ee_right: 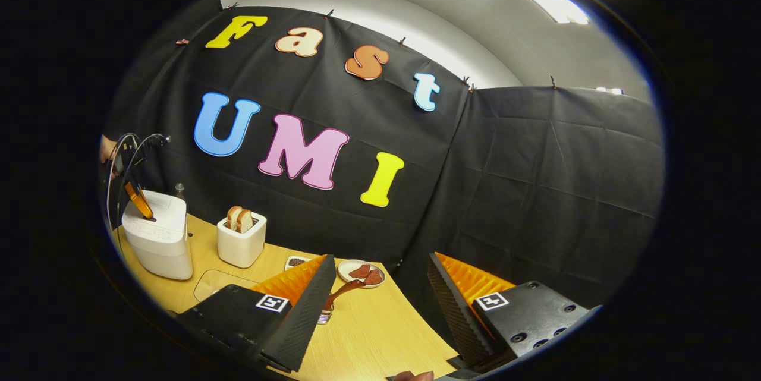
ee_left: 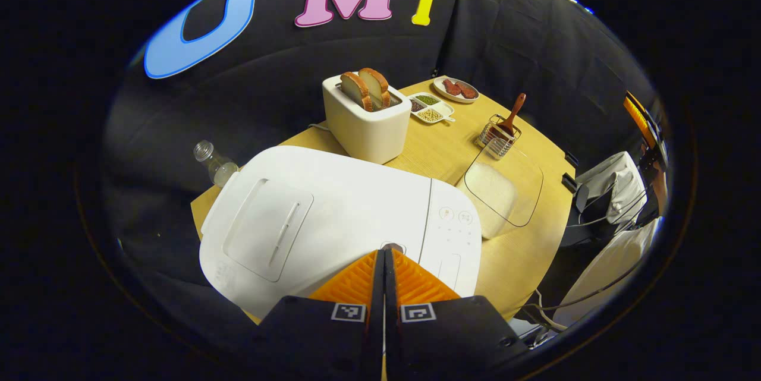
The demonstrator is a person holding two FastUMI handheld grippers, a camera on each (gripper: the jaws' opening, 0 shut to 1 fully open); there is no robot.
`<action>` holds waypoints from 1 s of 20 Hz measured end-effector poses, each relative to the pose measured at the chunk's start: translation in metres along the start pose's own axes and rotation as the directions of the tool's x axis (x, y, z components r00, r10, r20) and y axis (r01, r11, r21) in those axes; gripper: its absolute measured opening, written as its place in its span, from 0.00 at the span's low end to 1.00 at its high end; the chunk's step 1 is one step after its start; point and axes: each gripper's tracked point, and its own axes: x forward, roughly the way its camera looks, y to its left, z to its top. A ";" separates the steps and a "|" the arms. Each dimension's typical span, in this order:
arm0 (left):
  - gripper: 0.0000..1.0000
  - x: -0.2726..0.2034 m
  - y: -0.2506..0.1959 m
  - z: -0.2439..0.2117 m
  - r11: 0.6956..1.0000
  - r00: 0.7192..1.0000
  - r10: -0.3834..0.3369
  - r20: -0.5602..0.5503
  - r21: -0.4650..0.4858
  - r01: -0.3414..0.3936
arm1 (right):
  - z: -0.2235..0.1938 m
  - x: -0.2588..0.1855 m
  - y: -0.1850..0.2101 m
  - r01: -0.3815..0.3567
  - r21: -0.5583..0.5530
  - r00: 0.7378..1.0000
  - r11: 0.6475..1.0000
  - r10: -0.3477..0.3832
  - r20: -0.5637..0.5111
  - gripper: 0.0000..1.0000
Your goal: Close the left gripper, press the button to open the rice cooker; take a wooden spoon from the chopstick holder with the right hand, scoop a spoonful of rice and pour it into the rice cooker, then put the wooden spoon back into the chopstick holder.
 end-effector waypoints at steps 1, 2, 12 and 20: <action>0.07 -0.001 0.000 0.001 1.000 1.000 0.006 -0.009 0.009 -0.006 | -0.001 0.000 0.000 -0.001 0.001 1.000 1.000 0.001 0.001 0.97; 0.08 0.000 -0.001 0.001 1.000 1.000 0.014 -0.015 0.019 -0.014 | 0.000 -0.002 0.001 -0.002 0.001 1.000 1.000 0.002 0.000 0.97; 0.08 -0.007 -0.001 0.007 0.990 0.995 0.097 -0.021 0.105 -0.094 | -0.001 -0.014 -0.007 0.005 0.011 1.000 1.000 -0.005 0.005 0.97; 0.07 -0.141 0.067 0.112 0.751 0.727 0.550 0.411 0.137 -0.646 | 0.009 -0.028 -0.012 -0.001 0.044 0.999 0.999 -0.001 0.039 0.97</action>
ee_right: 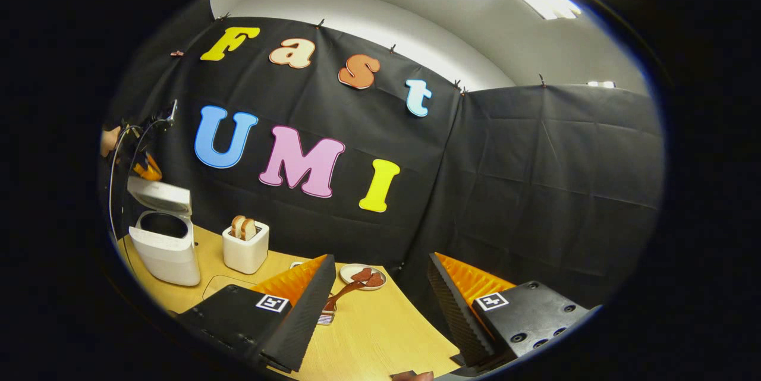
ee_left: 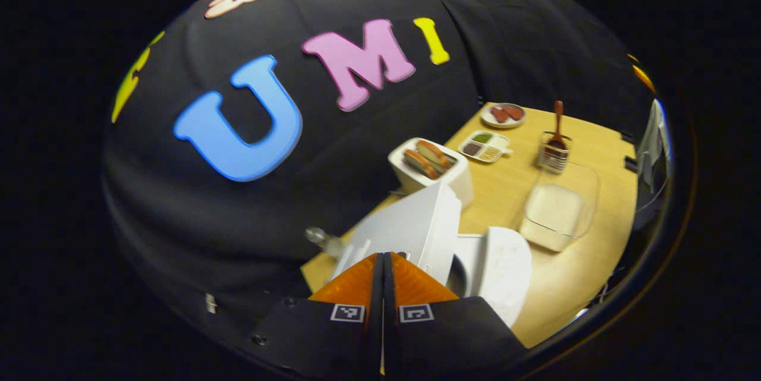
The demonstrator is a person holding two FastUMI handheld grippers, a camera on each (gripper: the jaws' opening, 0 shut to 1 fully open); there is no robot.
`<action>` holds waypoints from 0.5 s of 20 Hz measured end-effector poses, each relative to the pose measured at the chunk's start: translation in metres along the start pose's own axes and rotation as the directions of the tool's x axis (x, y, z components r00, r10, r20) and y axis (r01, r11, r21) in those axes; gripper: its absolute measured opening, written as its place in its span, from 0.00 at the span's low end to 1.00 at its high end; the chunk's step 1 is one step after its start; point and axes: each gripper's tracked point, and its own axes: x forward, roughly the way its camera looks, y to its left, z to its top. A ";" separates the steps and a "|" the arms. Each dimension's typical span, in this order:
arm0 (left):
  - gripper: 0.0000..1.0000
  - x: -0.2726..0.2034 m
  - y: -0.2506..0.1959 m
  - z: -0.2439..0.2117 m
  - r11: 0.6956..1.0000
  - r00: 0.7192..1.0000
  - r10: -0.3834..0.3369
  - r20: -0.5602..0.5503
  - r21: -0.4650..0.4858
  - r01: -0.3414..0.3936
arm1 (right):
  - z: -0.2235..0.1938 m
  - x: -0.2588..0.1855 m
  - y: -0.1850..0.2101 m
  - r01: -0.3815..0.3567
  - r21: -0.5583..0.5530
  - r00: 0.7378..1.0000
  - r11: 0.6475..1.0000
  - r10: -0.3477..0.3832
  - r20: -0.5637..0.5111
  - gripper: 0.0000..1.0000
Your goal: Close the left gripper, press the button to open the rice cooker; take a wooden spoon from the chopstick holder with the right hand, scoop a spoonful of rice and pour it into the rice cooker, then put the wooden spoon back into the chopstick holder.
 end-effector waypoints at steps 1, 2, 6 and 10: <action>0.08 -0.011 0.019 0.016 0.996 0.994 0.092 0.057 -0.003 -0.092 | -0.001 -0.001 -0.001 -0.002 0.000 1.000 1.000 0.002 -0.001 0.97; 0.08 -0.026 0.027 0.028 0.989 0.983 0.147 0.111 -0.024 -0.146 | -0.001 -0.003 -0.001 -0.005 0.003 1.000 1.000 0.005 -0.001 0.97; 0.54 -0.092 0.042 0.065 0.947 0.910 0.315 0.269 -0.147 -0.284 | 0.003 -0.008 0.002 -0.025 0.020 1.000 0.999 0.025 0.009 0.97; 0.95 -0.139 0.026 0.073 0.910 0.865 0.391 0.313 -0.269 -0.315 | -0.002 -0.005 0.003 -0.065 0.014 0.998 0.998 0.064 0.009 0.98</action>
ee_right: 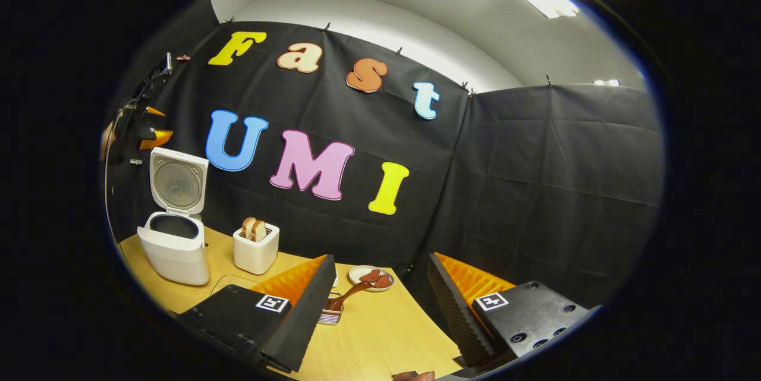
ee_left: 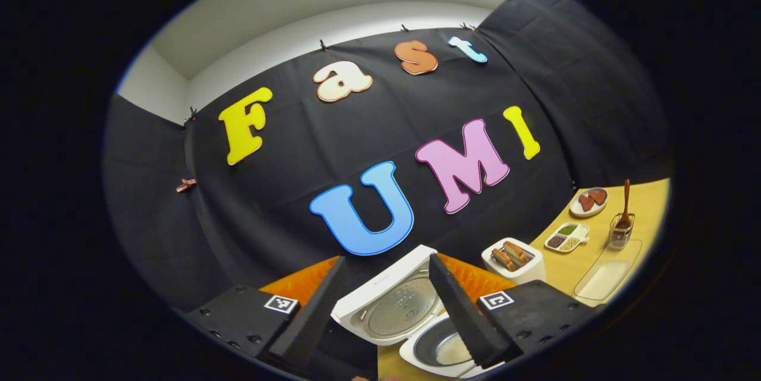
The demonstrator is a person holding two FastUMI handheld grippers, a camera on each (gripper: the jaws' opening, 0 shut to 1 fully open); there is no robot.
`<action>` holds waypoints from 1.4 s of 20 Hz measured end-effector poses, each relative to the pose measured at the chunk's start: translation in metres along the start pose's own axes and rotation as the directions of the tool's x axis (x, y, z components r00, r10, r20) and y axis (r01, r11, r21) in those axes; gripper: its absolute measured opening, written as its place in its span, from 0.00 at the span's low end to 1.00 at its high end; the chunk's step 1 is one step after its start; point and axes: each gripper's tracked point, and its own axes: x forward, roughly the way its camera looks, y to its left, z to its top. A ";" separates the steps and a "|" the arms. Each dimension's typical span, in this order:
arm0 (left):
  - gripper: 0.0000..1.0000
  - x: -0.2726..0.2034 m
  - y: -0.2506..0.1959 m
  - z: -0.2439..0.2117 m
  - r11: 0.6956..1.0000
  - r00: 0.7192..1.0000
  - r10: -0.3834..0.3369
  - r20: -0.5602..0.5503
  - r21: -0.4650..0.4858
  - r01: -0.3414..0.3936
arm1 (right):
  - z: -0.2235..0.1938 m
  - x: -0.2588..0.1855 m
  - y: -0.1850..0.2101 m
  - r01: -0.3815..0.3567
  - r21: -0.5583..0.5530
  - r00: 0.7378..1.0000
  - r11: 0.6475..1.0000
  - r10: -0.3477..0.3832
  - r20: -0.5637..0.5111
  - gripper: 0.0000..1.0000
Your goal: Close the left gripper, press the button to open the rice cooker; take a wooden spoon from the chopstick holder with the right hand, scoop a spoonful of rice and pour it into the rice cooker, then put the wooden spoon back into the chopstick holder.
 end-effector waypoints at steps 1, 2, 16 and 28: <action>0.96 -0.011 0.000 0.006 0.999 1.000 0.020 0.013 -0.032 -0.019 | -0.001 0.002 0.000 -0.011 0.011 1.000 1.000 0.011 0.000 0.98; 0.96 -0.021 0.004 0.012 0.996 0.998 0.053 0.022 -0.069 -0.051 | -0.003 0.004 0.000 -0.024 0.024 1.000 0.999 0.024 -0.003 0.98; 0.96 -0.135 -0.067 0.034 0.884 0.988 0.149 -0.043 -0.442 -0.153 | -0.076 0.084 0.002 -0.271 0.112 0.948 0.956 0.285 -0.140 0.98; 0.97 -0.162 -0.115 0.030 0.861 0.976 0.169 -0.141 -0.461 -0.215 | -0.161 0.161 0.026 -0.373 0.219 0.883 0.902 0.417 -0.215 0.98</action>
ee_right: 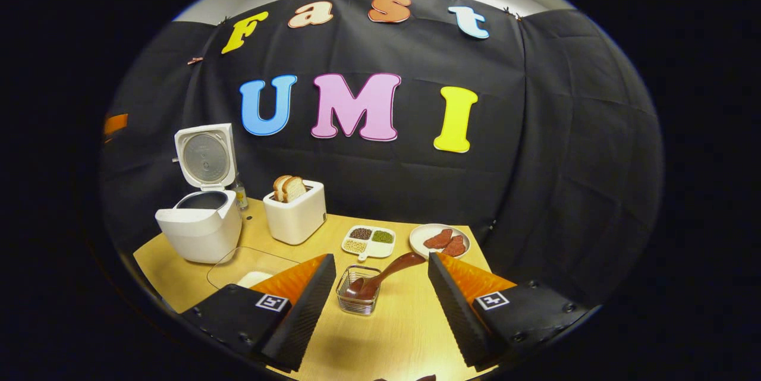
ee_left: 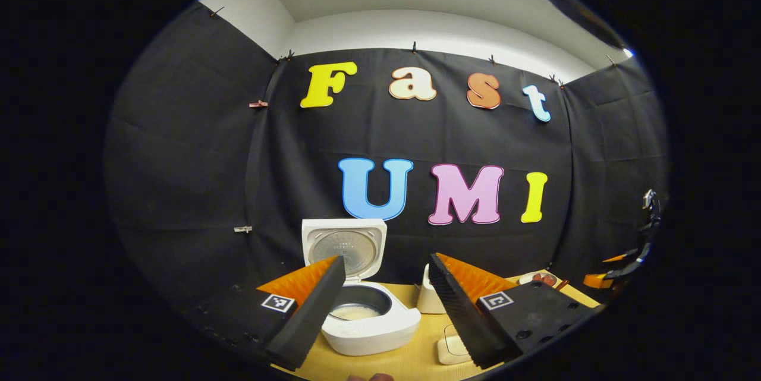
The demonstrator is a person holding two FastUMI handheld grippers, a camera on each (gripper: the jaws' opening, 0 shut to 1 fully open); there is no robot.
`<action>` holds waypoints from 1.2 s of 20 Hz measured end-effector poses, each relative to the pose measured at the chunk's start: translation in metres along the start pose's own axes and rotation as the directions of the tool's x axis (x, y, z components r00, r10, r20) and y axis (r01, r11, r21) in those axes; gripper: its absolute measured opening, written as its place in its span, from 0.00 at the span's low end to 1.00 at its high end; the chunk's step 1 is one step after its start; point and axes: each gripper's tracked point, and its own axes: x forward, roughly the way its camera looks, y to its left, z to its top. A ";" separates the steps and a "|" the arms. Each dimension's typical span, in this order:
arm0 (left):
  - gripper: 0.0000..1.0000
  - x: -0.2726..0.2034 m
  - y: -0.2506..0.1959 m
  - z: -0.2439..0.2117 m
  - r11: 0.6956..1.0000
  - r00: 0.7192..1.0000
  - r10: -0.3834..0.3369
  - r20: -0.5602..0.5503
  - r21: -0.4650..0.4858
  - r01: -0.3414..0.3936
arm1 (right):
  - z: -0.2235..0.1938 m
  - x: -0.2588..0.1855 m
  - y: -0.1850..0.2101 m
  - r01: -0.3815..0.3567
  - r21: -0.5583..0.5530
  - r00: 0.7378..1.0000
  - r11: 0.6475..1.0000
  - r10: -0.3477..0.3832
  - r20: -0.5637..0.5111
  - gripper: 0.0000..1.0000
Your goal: Close the left gripper, press the button to open the rice cooker; take a wooden spoon from the chopstick holder with the right hand, scoop a spoonful of rice and pour it into the rice cooker, then put the wooden spoon back into the chopstick holder.
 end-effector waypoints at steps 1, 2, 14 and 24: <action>0.97 -0.002 -0.002 -0.001 1.000 1.000 0.009 -0.006 -0.002 -0.009 | -0.005 0.010 -0.002 -0.007 0.013 1.000 1.000 0.007 -0.007 0.98; 0.98 -0.004 -0.002 -0.005 1.000 1.000 0.021 -0.015 0.004 -0.021 | -0.012 0.020 -0.004 -0.012 0.026 1.000 1.000 0.012 -0.017 0.98; 0.98 -0.021 -0.027 -0.028 0.992 0.988 0.113 -0.104 0.073 -0.105 | -0.114 0.129 -0.015 -0.016 0.286 0.983 0.958 0.068 -0.173 0.87; 0.98 -0.018 -0.030 -0.056 0.987 0.972 0.154 -0.179 0.083 -0.141 | -0.116 0.158 0.002 -0.059 0.336 0.989 0.940 0.101 -0.110 0.41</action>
